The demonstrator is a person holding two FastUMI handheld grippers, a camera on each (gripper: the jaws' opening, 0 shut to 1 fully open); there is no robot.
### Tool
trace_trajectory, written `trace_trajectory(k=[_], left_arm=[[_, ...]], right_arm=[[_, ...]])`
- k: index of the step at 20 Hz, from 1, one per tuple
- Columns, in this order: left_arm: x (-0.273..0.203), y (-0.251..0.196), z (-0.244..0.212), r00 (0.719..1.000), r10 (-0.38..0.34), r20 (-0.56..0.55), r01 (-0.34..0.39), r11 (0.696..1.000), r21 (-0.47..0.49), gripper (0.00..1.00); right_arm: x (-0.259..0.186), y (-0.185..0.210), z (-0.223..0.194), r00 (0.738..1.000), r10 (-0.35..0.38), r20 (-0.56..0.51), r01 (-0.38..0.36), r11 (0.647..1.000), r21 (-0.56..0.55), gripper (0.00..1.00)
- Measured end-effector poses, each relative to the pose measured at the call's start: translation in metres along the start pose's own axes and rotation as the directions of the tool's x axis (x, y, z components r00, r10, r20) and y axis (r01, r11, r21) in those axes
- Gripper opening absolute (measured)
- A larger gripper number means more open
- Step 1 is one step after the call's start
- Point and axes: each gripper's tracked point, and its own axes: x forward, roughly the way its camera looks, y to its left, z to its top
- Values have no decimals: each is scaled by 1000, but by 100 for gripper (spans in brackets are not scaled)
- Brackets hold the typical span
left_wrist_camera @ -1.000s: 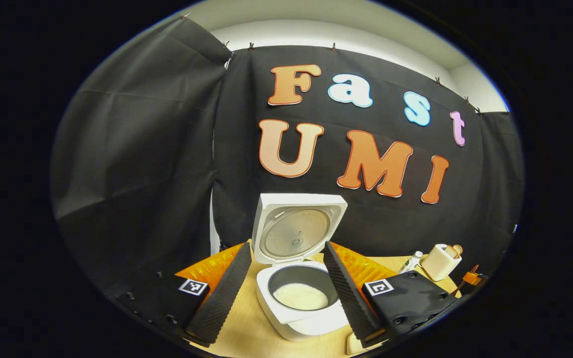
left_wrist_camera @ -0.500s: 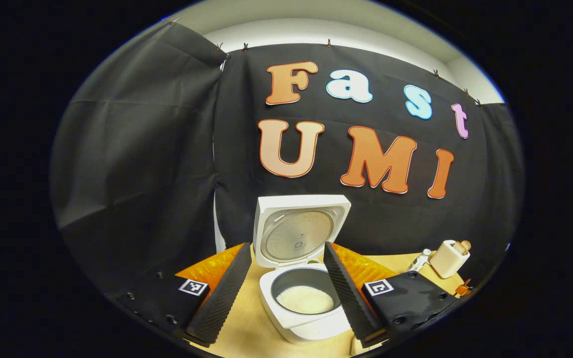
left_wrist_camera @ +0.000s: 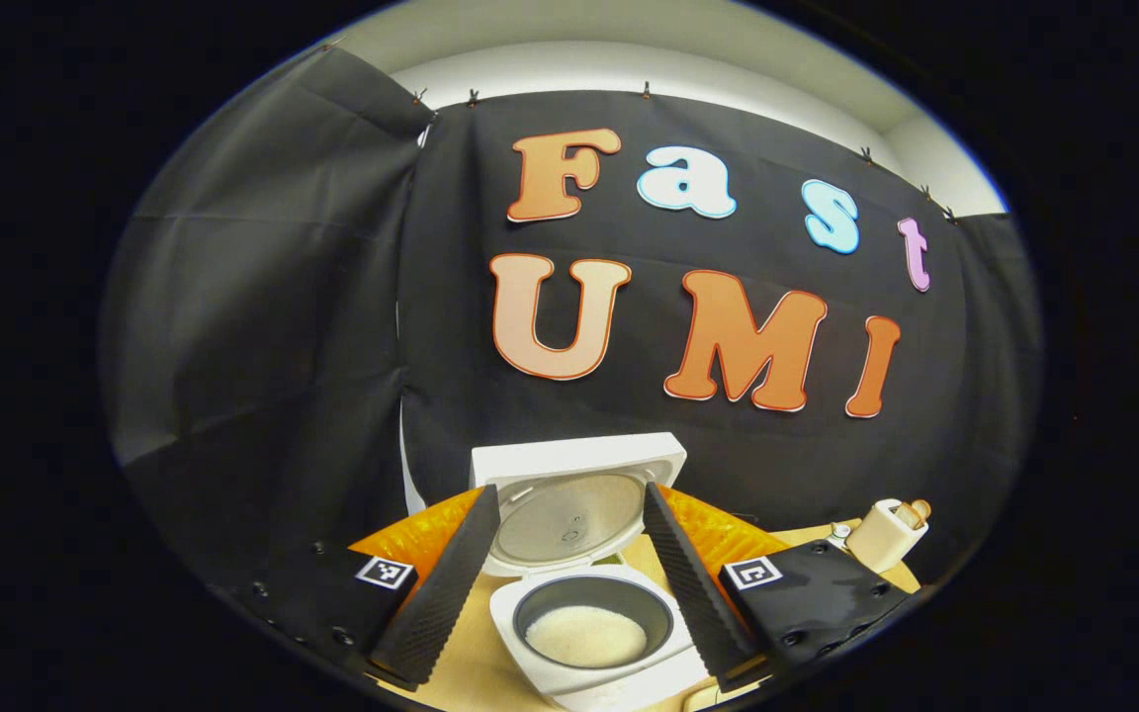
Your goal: Close the left gripper, press the button to open the rice cooker; take a wooden spoon from the chopstick holder with the right hand, scoop a spoonful of rice and pour it into the rice cooker, then put the wooden spoon back into the chopstick holder.
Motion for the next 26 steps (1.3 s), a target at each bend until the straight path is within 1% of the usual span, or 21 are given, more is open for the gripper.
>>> trace_trajectory(k=[1,3,4,6,10,13,16,17,19,20,22,23,25,26], left_arm=[[7,-4,6,1000,2,4,-3,1000,27,98],[24,-15,23,1000,-10,27,9,999,47,98],[32,-22,30,999,-26,31,25,999,40,99],[52,-32,36,999,-46,24,45,999,16,98],[102,-34,50,999,-38,7,38,999,31,99],[139,-35,40,997,-49,-56,49,999,6,98],[172,-26,24,993,-20,-115,24,999,36,99],[177,-22,19,991,-6,-133,12,999,45,98],[189,-18,11,989,-1,-150,9,998,55,99],[195,-17,4,985,-4,-170,11,999,42,97],[201,-16,-12,977,-12,-214,15,1000,15,98],[200,-16,-8,980,-16,-199,16,1000,0,98],[198,-9,-12,979,15,-202,-15,1000,4,99],[198,-7,-12,981,17,-195,-16,1000,6,100]], right_arm=[[-3,-1,4,1000,-9,3,9,1000,-23,45],[-10,-2,7,1000,-25,-16,24,999,-41,69],[-13,-3,8,999,-35,-18,34,998,-48,85],[-23,-5,14,998,-54,-10,53,997,-59,94],[-46,-8,28,997,-75,11,76,995,-61,94],[-61,-10,39,996,-89,33,90,995,-53,94],[-71,-12,48,994,-97,49,100,994,-52,94],[-74,-13,50,994,-99,51,102,993,-51,94],[-77,-16,54,993,-103,53,106,994,-42,94],[-77,-16,52,994,-103,44,104,994,-33,94],[-77,-18,48,994,-103,25,104,995,-15,94],[-78,-19,49,994,-105,23,105,994,-7,94],[-82,-19,50,995,-99,26,99,995,4,94],[-83,-17,50,996,-90,26,89,996,9,94]])
